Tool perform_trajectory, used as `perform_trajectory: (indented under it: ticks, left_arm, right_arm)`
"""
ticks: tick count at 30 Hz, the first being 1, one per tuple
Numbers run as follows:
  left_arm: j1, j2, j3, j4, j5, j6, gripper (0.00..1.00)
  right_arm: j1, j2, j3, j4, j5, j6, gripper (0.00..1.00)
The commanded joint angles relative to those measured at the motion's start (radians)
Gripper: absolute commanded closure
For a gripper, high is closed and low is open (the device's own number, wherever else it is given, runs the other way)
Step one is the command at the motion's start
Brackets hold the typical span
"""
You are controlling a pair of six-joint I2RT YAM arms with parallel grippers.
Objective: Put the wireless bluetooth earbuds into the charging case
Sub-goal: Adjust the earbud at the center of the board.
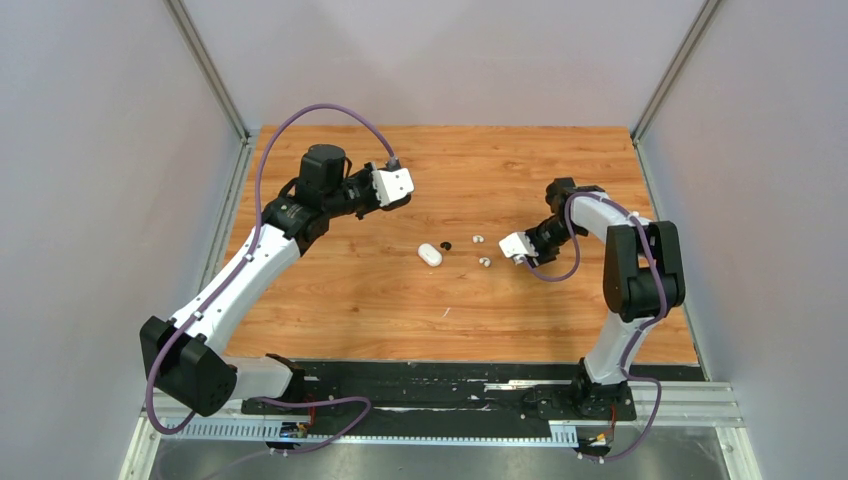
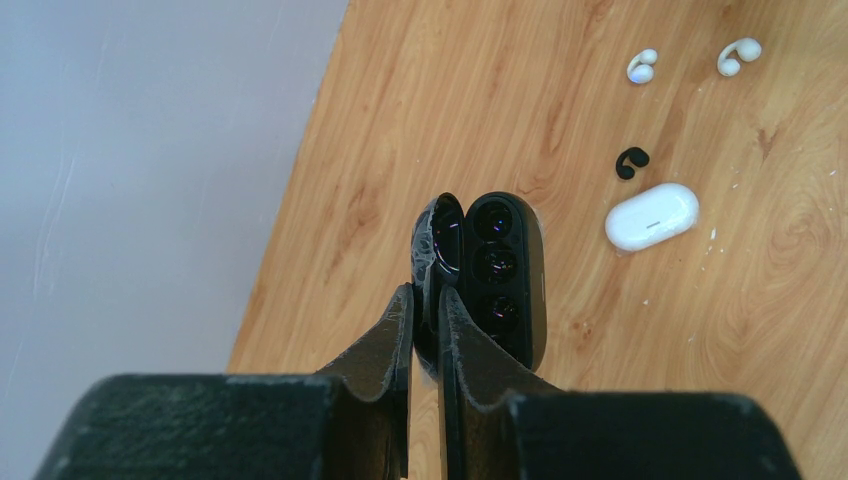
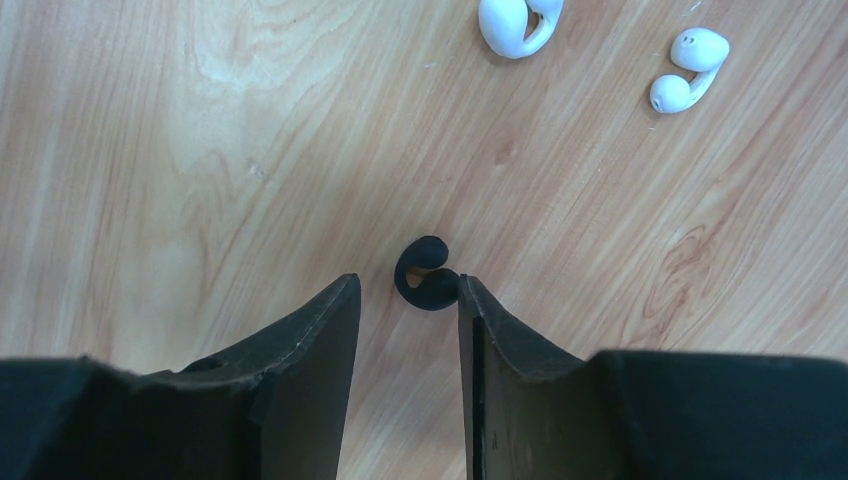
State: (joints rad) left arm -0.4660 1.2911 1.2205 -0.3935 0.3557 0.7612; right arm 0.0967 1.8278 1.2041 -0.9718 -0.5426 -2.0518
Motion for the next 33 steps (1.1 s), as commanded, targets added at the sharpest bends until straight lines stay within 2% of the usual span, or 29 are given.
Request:
perform_trajectory:
  ticks: [1, 12, 23, 33]
  left_arm:
    - [-0.003, -0.003, 0.031, 0.021, 0.000, -0.022, 1.00]
    - [-0.003, 0.002, 0.036, 0.019, -0.004, -0.020, 1.00]
    - [-0.003, 0.004, 0.037, 0.016, 0.000, -0.023, 1.00]
    - [-0.003, -0.002, 0.039, 0.001, -0.001, -0.019, 1.00]
  right_arm:
    - [-0.001, 0.021, 0.010, -0.026, -0.006, -0.020, 0.61]
    - [0.000, 0.055, 0.032, -0.015, 0.004, -0.007, 0.61]
    - [0.001, 0.110, 0.086, -0.024, 0.012, 0.032, 0.66]
    - [0.009, 0.268, 0.307, -0.269, 0.004, 0.182, 0.71]
